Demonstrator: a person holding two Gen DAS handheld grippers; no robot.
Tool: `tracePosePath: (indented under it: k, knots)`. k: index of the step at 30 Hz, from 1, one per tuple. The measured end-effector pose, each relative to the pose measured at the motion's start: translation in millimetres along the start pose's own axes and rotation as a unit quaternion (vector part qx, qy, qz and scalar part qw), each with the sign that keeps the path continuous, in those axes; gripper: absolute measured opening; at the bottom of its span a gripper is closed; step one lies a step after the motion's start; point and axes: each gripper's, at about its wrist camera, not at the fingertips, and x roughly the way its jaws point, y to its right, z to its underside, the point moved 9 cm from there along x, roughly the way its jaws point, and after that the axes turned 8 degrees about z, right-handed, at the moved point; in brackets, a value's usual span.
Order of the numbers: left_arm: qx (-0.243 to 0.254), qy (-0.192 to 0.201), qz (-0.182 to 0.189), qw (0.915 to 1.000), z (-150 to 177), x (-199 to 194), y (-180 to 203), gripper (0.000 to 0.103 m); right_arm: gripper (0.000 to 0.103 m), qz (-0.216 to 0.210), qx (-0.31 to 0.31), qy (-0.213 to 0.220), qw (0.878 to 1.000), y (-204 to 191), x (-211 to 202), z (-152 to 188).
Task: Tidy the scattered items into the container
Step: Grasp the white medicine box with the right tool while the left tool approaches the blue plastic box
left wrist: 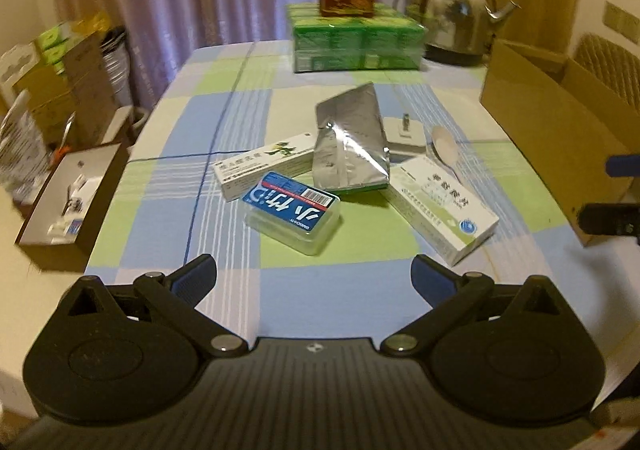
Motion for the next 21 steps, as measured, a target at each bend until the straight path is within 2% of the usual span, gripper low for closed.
tracePosePath:
  k: [10, 17, 21]
  knots:
    - [0.06, -0.023, 0.034, 0.9974, -2, 34, -16, 0.102, 0.095, -0.006, -0.009, -0.026, 1.0, -15, 49, 6]
    - [0.107, -0.031, 0.059, 0.9921, -6, 59, -23, 0.102, 0.095, -0.009, -0.029, -0.041, 0.999, -28, 86, 5]
    - [0.111, -0.036, 0.067, 0.9909, -10, 71, -31, 0.102, 0.095, -0.009, -0.042, -0.049, 0.998, -32, 105, 6]
